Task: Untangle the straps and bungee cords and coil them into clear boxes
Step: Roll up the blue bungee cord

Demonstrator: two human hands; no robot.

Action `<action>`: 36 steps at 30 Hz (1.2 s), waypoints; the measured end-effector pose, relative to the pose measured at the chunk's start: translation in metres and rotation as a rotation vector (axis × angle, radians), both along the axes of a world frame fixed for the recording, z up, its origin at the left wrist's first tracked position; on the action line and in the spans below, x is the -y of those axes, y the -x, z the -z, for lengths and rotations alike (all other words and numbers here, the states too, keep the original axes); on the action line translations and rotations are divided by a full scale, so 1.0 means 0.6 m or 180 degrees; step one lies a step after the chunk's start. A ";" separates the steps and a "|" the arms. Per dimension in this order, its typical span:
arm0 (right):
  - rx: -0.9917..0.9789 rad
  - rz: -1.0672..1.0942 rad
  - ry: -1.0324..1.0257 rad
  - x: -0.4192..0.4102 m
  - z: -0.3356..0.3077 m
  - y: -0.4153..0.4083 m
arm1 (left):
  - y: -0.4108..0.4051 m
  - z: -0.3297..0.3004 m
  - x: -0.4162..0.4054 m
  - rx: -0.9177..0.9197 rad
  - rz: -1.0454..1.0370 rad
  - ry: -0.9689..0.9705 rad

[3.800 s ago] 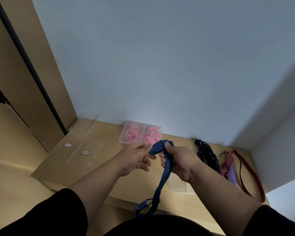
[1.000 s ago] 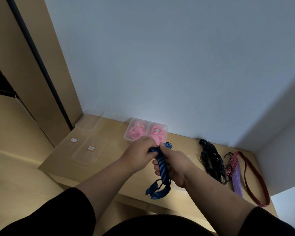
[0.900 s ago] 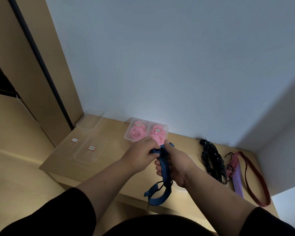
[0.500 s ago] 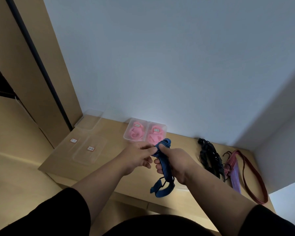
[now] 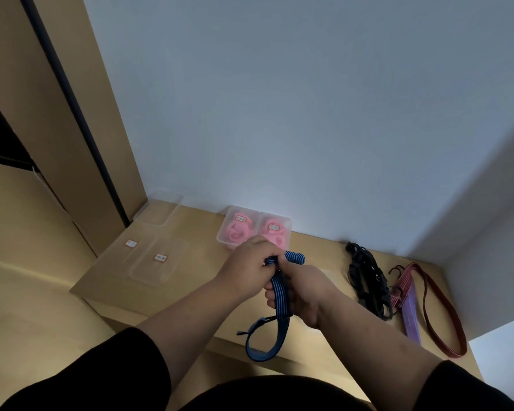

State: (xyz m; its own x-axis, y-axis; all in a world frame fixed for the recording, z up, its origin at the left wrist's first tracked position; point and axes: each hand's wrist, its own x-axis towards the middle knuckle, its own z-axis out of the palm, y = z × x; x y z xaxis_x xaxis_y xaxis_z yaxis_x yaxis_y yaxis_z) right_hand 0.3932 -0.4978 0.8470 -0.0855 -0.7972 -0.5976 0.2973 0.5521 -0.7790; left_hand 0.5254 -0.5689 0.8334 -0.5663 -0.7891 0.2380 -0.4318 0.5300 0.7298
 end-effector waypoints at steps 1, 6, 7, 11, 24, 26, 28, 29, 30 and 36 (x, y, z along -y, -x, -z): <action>0.0077 0.0033 -0.0003 -0.001 0.001 0.000 | -0.001 0.001 -0.001 -0.0050 0.0015 -0.0019; 0.0290 0.0218 -0.0111 0.001 0.003 0.011 | -0.009 0.014 -0.003 -0.0246 0.0203 -0.0080; 0.0261 0.0241 -0.0137 0.002 0.002 0.012 | -0.009 0.016 -0.003 -0.0225 0.0243 -0.0019; 0.0187 0.0322 -0.0165 0.006 0.002 0.014 | -0.005 0.018 -0.003 -0.0199 0.0313 0.0038; 0.0097 0.0689 0.0103 0.034 0.007 0.039 | -0.030 0.094 -0.015 0.0558 0.0569 -0.1570; 0.0142 0.0689 0.0103 0.035 0.010 0.039 | -0.030 0.094 -0.012 0.0509 0.0581 -0.1519; 0.0191 0.0688 0.0095 0.035 0.012 0.039 | -0.031 0.091 -0.008 0.0484 0.0594 -0.1414; 0.0229 0.0675 0.0084 0.034 0.012 0.038 | -0.030 0.091 -0.006 0.0504 0.0636 -0.1273; 0.0267 0.0652 0.0068 0.034 0.012 0.037 | -0.029 0.091 -0.005 0.0526 0.0677 -0.1131; 0.0263 0.0712 0.0096 0.032 0.014 0.042 | -0.031 0.093 -0.009 -0.0005 0.0651 -0.1582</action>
